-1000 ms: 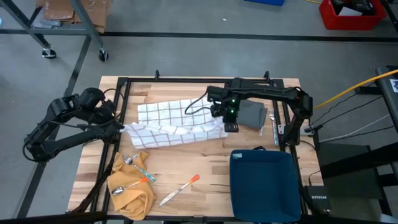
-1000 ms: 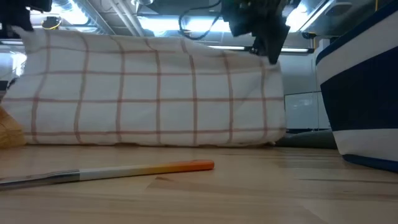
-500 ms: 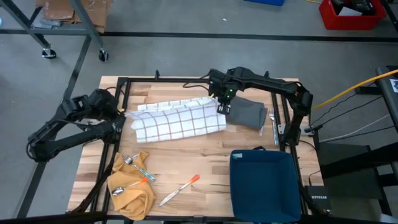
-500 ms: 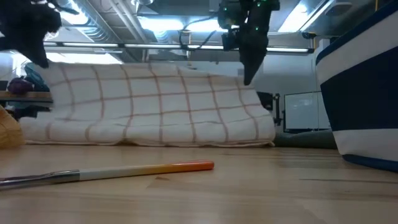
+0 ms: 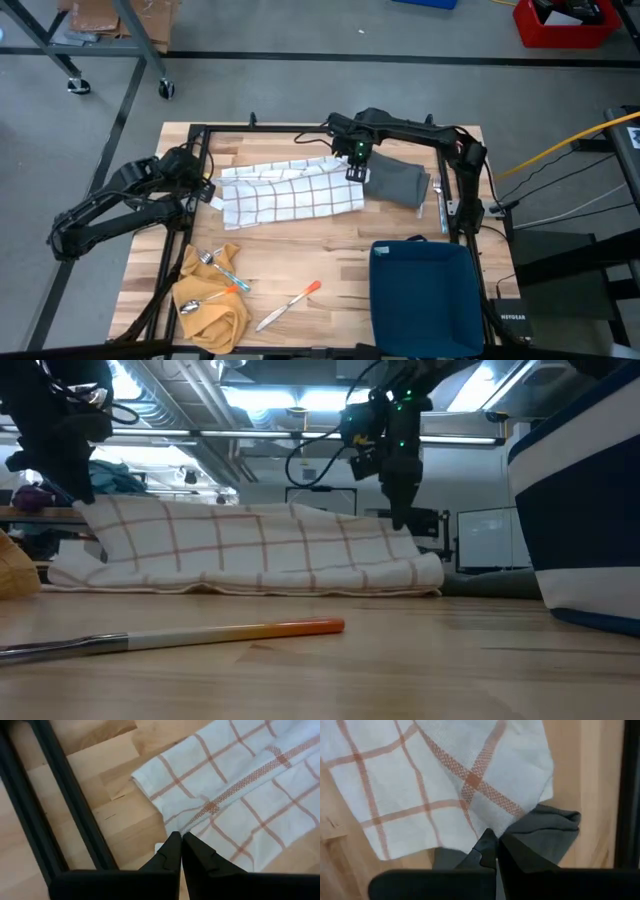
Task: Fold towel
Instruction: Fold the white towel
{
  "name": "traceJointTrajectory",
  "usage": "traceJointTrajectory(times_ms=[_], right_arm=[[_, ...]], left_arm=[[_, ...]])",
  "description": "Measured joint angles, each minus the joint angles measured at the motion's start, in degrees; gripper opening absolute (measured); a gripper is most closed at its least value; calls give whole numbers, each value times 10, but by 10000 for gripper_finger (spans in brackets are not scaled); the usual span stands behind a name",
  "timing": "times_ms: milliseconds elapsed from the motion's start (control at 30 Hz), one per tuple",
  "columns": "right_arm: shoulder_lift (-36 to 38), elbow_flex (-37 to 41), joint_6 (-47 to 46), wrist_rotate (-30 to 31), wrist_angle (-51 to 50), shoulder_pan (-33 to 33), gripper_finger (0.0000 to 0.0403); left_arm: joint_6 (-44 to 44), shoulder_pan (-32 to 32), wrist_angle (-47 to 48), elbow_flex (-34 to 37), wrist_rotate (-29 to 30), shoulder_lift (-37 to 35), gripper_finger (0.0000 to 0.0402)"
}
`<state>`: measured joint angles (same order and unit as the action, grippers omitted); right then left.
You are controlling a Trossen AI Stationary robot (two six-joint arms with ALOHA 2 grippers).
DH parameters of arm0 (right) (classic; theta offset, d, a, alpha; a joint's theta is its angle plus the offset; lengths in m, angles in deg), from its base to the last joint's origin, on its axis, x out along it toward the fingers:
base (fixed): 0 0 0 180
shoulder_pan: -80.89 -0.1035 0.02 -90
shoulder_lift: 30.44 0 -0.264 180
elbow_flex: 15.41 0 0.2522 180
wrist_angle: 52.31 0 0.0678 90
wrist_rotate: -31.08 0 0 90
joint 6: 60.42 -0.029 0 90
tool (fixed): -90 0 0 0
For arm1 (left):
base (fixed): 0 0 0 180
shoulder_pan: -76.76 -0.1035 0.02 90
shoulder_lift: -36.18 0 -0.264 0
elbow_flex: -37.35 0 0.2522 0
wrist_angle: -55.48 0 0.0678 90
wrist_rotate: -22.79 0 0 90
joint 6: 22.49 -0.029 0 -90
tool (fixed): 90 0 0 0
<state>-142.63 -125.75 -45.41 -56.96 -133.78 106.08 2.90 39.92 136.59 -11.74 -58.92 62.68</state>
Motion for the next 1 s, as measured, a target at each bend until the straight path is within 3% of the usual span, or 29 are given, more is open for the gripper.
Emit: traceJointTrajectory(times_ms=[233, 433, 600, 833, 1000], right_arm=[[-13, 0, 0, 18, 15, 0, 7], [-13, 0, 0, 118, 21, 0, 15], [-13, 0, 3, 155, 21, 0, 60], [-13, 0, 3, 141, 21, -1, 140], [-13, 0, 2, 123, 20, 0, 175]], left_arm=[[43, 0, -24, 0, 27, 1, 0], [-27, 0, -103, 0, 34, 3, 3], [-35, 0, -111, 0, 52, 20, 32], [-32, 0, -94, 0, 51, 67, 92], [10, 0, -119, 0, 39, 97, 118]])
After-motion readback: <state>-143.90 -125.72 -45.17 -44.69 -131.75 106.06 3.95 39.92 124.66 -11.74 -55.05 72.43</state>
